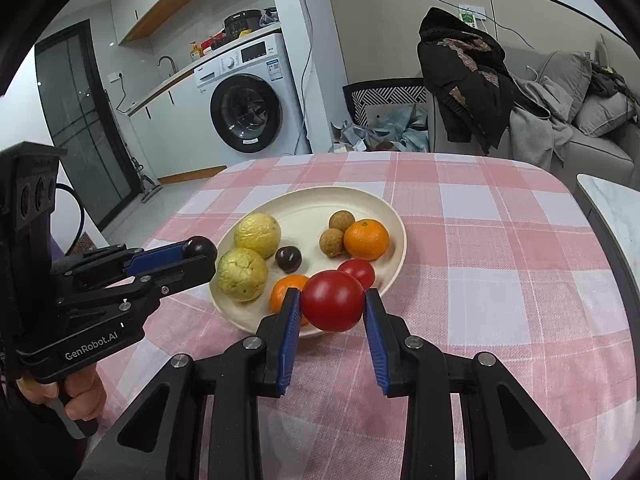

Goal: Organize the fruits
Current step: 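Carry the plum and tomato over the plate and open both tools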

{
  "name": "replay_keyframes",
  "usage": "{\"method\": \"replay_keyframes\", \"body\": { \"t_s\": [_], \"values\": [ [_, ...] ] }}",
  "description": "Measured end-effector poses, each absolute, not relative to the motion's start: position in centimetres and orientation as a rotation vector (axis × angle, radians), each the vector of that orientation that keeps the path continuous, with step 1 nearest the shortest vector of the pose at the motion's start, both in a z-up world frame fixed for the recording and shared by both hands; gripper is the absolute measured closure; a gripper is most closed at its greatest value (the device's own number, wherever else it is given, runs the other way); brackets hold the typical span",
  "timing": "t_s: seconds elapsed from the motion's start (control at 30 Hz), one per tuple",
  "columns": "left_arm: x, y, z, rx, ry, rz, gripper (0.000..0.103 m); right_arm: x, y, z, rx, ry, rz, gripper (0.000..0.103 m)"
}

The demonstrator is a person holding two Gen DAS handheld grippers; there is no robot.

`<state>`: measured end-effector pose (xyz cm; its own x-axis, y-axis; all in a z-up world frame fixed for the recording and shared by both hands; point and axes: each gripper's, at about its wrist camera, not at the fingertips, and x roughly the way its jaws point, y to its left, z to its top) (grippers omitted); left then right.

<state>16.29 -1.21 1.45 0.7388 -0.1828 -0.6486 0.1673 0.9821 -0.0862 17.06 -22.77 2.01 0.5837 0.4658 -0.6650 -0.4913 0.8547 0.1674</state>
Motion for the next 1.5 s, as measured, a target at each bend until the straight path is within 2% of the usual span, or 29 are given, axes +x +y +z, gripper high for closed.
{"method": "replay_keyframes", "body": {
  "t_s": [0.53, 1.3, 1.4, 1.47, 1.5],
  "values": [
    [20.3, -2.7, 0.9, 0.007, 0.732, -0.212, 0.082, 20.0, -21.3, -0.2, -0.036, 0.837, 0.552, 0.071],
    [22.2, -3.9, -0.7, 0.025, 0.762, -0.219, 0.082, 21.3, -20.8, -0.5, -0.066, 0.834, 0.549, 0.070],
    [22.2, -3.9, -0.7, 0.025, 0.756, -0.215, 0.082, 21.0, -21.0, -0.3, -0.068, 0.822, 0.551, 0.064],
    [22.1, -3.7, -0.6, 0.017, 0.753, -0.211, 0.081, 20.7, -21.4, -0.1, -0.062, 0.805, 0.545, 0.052],
    [22.1, -3.6, -0.6, 0.012, 0.758, -0.213, 0.077, 20.6, -21.6, 0.0, -0.058, 0.798, 0.544, 0.051]
  ]
}}
